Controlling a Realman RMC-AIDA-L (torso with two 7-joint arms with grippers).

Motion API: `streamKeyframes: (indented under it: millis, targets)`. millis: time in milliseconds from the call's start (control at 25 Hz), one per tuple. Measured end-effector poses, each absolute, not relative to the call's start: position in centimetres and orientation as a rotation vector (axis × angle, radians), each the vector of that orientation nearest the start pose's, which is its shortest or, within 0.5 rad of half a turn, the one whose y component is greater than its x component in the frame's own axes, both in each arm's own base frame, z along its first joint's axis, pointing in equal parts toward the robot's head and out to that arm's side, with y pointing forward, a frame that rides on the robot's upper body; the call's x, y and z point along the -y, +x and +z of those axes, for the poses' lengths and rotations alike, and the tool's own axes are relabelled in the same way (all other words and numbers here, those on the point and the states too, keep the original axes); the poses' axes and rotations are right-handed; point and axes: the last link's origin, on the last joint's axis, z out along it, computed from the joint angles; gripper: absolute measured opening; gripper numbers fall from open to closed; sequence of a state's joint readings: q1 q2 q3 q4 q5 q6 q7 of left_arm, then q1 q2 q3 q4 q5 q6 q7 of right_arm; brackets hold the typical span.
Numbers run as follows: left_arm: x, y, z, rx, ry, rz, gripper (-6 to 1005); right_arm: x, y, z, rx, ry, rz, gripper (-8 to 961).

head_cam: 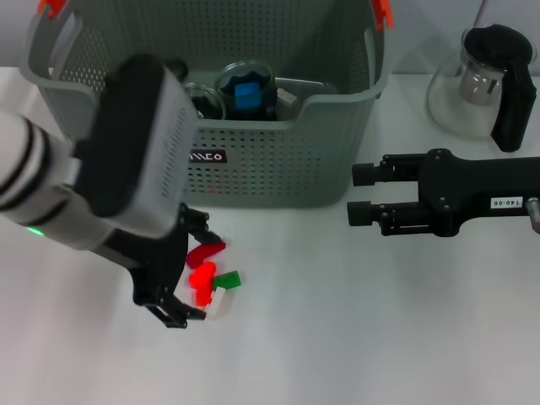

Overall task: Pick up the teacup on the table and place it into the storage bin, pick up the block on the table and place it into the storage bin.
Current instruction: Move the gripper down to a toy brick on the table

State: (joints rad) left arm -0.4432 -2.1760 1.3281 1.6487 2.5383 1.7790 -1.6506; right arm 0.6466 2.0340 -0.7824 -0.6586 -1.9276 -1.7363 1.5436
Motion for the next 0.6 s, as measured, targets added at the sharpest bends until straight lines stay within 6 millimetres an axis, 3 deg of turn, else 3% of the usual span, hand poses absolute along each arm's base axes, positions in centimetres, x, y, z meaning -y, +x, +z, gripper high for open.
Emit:
streamKeyframes:
  millis: [200, 600]
  targets:
    - [-30.5, -16.9, -1.8, -0.389, -2.994, 0.67, 920, -33.9, 20.7, 0.9, -0.611, -2.957, 0.849, 732]
    - [-31.1, -17.1, -5.0, -0.475, -3.07, 0.79, 920, -34.0, 20.5, 0.8, -0.609, -2.958, 0.851, 732]
